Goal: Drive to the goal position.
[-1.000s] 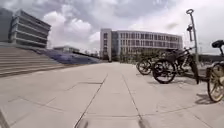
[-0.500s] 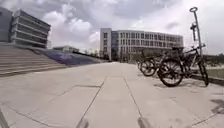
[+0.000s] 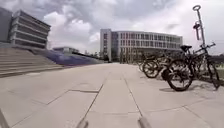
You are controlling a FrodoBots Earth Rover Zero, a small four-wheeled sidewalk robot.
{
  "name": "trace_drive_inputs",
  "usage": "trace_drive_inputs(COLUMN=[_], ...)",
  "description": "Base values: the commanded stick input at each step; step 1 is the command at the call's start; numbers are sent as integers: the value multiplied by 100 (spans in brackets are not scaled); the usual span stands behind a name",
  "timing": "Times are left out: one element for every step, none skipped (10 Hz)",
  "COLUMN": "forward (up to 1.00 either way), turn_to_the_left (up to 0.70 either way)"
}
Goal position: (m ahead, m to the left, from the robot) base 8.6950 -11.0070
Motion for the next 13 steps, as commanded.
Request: trace_drive_inputs(forward=[70,70,70,70,70,70,70,70,70,70,70,70,70], turn_to_the_left=[0,0,0,0,0,0,0,0,0,0,0,0,0])
